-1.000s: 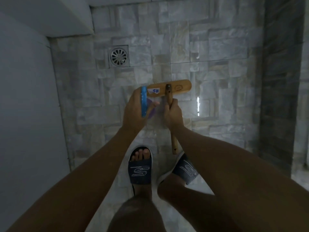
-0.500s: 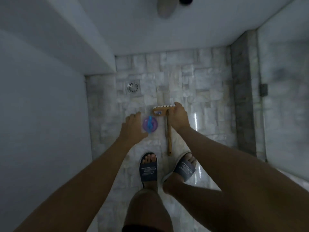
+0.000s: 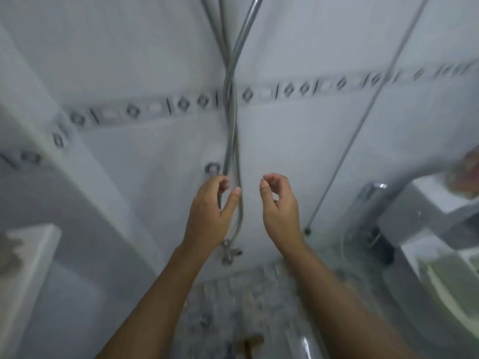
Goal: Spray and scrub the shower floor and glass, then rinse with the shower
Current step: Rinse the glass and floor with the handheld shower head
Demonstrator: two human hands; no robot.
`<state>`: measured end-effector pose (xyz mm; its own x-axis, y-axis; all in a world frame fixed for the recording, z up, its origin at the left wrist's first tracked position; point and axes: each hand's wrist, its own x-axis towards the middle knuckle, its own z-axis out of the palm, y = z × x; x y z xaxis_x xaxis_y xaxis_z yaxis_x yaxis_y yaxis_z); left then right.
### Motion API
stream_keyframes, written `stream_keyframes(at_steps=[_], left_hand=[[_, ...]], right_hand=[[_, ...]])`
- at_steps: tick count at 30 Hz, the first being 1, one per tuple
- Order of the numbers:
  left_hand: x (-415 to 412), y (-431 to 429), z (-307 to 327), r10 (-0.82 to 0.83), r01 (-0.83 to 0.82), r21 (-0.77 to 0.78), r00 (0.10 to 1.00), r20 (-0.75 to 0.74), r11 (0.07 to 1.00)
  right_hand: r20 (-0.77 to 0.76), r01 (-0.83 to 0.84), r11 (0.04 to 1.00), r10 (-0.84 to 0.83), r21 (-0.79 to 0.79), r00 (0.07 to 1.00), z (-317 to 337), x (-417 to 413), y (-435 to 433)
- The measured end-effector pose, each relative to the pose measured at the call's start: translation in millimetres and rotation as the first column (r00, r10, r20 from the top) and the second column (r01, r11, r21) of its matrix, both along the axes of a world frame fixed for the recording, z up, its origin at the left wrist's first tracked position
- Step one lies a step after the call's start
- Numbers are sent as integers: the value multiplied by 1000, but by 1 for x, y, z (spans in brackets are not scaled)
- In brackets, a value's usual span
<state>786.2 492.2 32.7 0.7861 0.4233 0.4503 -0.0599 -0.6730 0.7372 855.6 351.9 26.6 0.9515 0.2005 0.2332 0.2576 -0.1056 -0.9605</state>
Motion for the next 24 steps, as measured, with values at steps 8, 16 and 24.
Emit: stream_keyframes(at_steps=[8, 16, 24], left_hand=[[72, -23, 226, -66, 15, 208, 968, 240, 978], [163, -50, 342, 20, -102, 332, 970, 241, 938], [211, -50, 379, 234, -292, 327, 950, 205, 899]], right_hand=[[351, 22, 993, -61, 114, 934, 249, 75, -30], [542, 13, 982, -114, 186, 832, 415, 159, -40], [608, 4, 983, -116, 182, 786, 513, 209, -29]])
